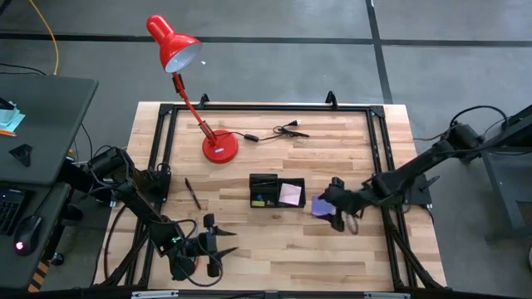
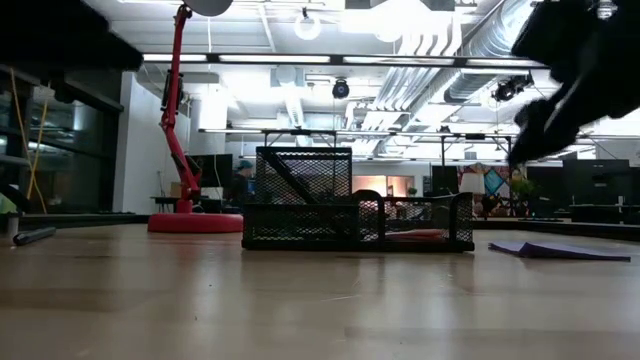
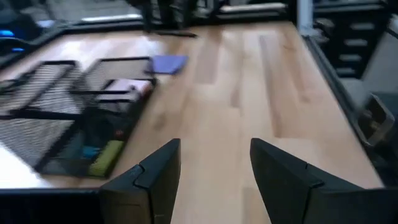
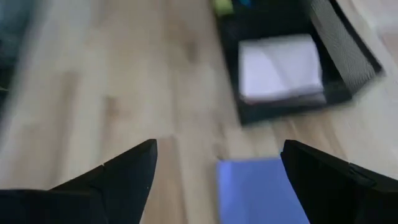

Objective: Pick and place office supplies into organizer
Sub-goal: Put the blue sticky notes into the black desk organizer

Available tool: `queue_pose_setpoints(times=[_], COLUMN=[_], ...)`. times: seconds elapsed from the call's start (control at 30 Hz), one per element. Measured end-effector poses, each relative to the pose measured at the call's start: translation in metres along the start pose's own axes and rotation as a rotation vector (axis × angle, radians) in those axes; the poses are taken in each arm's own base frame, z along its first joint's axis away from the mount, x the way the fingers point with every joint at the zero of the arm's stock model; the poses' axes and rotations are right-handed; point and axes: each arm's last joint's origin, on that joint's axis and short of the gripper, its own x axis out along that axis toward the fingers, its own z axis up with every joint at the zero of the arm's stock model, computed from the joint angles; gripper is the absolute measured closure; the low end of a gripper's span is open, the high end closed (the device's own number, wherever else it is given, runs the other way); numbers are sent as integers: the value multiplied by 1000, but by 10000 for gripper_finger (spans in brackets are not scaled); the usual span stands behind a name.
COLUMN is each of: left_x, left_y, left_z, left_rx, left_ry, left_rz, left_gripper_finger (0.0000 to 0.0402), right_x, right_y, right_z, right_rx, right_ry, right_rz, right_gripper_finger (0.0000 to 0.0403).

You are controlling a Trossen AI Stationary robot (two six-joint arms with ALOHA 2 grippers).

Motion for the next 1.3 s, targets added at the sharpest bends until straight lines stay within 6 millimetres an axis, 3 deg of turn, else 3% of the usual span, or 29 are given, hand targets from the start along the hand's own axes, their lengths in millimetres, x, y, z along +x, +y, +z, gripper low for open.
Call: queue_pose_setpoints(times=[0.23, 0.37, 0.5, 0.63, 0.77, 0.97, 1.1, 1.3], left_x=[-22, -25, -12, -13, -20, -26, -24, -23], left_y=[25, 48, 85, 126, 151, 164, 164, 164], left_z=[33, 45, 47, 42, 33, 17, 7, 1], left_rx=[-8, -3, 18, -11, -29, 8, 64, 97], left_ry=[-29, -75, -183, -235, -292, -327, -283, -212], left_rz=[19, -167, -453, -394, -444, -445, -447, -442], left_gripper_finger=[218, 218, 218, 218, 218, 218, 218, 218], right_x=[-25, -31, -34, -34, -31, -25, -25, -25], right_y=[-11, -19, -26, -27, -26, -32, -35, -33], right_z=[-11, -18, -21, -25, -31, -41, -40, -38], right_rx=[-44, -92, -104, -119, -145, -161, -65, 34], right_ry=[-104, -142, -199, -171, -100, -86, -127, -140], right_rz=[69, 56, -45, -17, 85, 85, 1, 32], right_gripper_finger=[71, 70, 71, 70, 70, 70, 68, 66])
